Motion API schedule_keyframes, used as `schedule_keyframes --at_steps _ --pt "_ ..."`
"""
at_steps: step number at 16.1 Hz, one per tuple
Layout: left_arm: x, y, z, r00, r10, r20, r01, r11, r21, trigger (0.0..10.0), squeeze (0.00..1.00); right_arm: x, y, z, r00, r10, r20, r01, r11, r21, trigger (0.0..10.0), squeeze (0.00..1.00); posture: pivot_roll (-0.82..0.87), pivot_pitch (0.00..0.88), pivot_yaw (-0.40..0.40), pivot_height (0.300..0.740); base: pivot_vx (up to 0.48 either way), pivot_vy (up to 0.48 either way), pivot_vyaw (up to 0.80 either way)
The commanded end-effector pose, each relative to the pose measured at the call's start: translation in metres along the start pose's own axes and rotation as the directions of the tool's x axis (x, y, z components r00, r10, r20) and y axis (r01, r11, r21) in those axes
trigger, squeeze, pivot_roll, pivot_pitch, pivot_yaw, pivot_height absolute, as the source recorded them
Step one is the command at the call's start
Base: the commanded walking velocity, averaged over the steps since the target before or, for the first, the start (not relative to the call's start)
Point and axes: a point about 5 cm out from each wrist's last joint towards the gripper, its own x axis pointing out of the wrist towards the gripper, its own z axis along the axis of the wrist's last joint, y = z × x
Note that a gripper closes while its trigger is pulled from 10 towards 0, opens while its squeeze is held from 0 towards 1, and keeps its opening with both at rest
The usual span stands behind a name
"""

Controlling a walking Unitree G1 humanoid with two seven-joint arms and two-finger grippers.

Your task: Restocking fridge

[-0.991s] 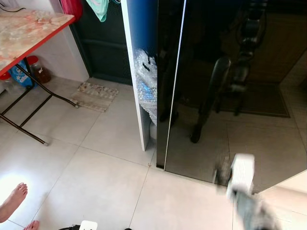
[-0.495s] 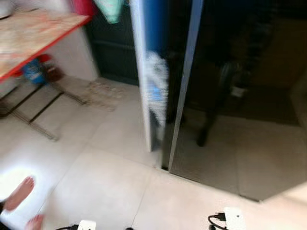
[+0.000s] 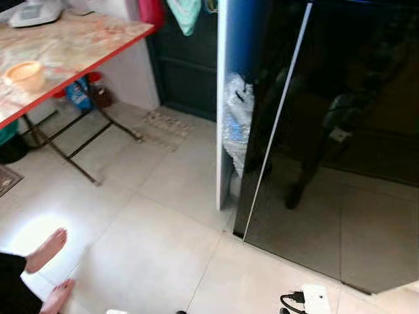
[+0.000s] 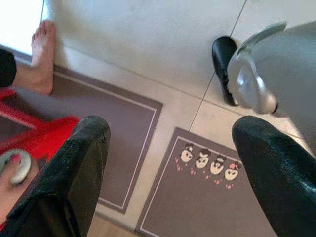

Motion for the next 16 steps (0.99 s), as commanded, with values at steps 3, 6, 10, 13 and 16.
schedule_keyframes --at_steps 3,6,10,13,16 --pt "-0.002 0.001 -0.013 0.999 -0.006 -0.052 0.007 1.0 0.018 10.0 0.0 -0.002 0.0 -0.01 1.0 -0.002 -0.014 0.001 1.0 -0.022 10.0 0.0 0.04 0.166 0.014 0.74 0.0 0.0 0.21" --pt "-0.003 0.0 -0.013 0.999 -0.018 -0.048 0.019 1.0 0.012 10.0 0.0 -0.003 -0.001 -0.013 1.0 -0.013 -0.025 0.012 0.999 -0.041 10.0 0.0 0.03 0.169 0.014 0.74 0.0 0.0 0.8" --pt "-0.002 0.001 -0.011 0.999 -0.014 -0.045 0.014 1.0 0.013 10.0 0.0 -0.002 0.001 -0.014 1.0 -0.011 -0.027 0.01 0.999 -0.038 10.0 0.0 0.05 0.176 0.009 0.74 0.0 0.0 0.8" --pt "-0.001 0.006 -0.006 0.999 0.01 -0.033 -0.01 1.0 0.001 10.0 0.0 -0.001 0.009 -0.01 1.0 0.015 -0.025 -0.017 0.998 -0.068 10.0 0.0 0.1 0.18 -0.008 0.74 0.0 0.0 0.8" --pt "0.0 0.013 -0.001 0.999 0.031 -0.018 -0.031 1.0 -0.005 10.0 0.0 0.001 0.016 -0.006 0.999 0.04 -0.021 -0.042 0.995 -0.093 10.0 0.0 0.12 0.174 -0.028 0.74 0.0 0.0 0.8"
